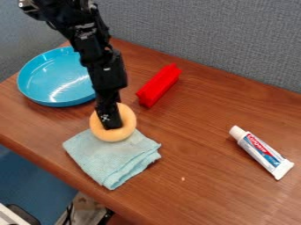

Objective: Put the yellow ball on the blue plate

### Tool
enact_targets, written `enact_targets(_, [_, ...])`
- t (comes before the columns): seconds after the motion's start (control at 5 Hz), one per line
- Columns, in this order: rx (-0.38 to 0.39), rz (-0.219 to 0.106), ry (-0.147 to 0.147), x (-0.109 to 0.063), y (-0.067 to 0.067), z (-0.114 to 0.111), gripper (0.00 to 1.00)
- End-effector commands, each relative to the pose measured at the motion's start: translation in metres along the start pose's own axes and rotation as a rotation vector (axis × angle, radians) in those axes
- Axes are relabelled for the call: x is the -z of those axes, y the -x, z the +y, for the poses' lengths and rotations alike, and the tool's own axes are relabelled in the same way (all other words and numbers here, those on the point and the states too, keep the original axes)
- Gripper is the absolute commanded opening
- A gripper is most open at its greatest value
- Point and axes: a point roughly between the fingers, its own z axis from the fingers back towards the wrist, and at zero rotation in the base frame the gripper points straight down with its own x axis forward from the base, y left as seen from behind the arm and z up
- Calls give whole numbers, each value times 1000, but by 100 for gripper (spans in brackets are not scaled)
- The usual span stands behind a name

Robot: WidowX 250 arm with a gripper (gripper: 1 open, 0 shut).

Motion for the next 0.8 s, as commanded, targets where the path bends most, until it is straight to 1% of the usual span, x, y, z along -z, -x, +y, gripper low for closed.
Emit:
enact_targets(0.0, [11,15,51,32,7,-1,0])
enact_targets(0.6, [16,10,56,34,8,1,0])
